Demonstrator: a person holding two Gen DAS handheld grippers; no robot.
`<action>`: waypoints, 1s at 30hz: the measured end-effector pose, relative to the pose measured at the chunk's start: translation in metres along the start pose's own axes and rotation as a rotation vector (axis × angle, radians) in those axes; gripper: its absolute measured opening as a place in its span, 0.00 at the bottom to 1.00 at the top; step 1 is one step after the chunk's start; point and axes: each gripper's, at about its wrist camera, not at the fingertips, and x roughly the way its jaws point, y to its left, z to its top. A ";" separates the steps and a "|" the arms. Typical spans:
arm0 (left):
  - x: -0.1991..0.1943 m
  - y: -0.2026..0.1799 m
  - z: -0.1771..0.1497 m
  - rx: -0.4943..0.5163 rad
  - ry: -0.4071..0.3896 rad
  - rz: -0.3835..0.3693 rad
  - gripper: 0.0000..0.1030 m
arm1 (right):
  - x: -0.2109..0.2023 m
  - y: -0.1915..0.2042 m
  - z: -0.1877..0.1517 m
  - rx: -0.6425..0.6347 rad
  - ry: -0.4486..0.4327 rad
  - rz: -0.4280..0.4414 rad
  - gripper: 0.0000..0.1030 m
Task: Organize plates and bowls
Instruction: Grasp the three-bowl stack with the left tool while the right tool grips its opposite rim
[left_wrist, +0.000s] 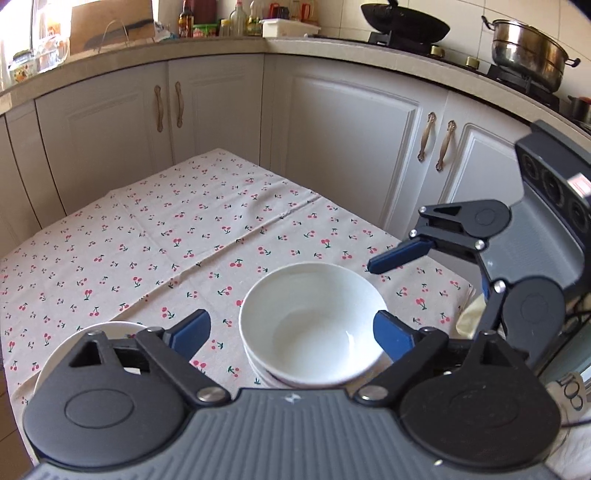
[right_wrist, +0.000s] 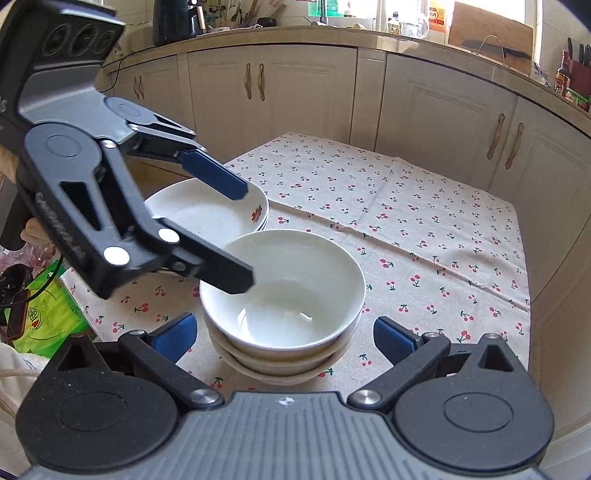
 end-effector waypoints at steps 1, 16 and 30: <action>-0.002 -0.001 -0.004 0.007 0.000 0.001 0.92 | -0.001 0.001 -0.001 -0.007 0.001 0.002 1.00; 0.012 -0.006 -0.045 0.166 0.103 0.001 0.92 | 0.011 -0.001 -0.026 -0.092 0.089 -0.012 1.00; 0.038 -0.004 -0.046 0.267 0.167 -0.039 0.92 | 0.042 -0.007 -0.027 -0.126 0.156 -0.018 1.00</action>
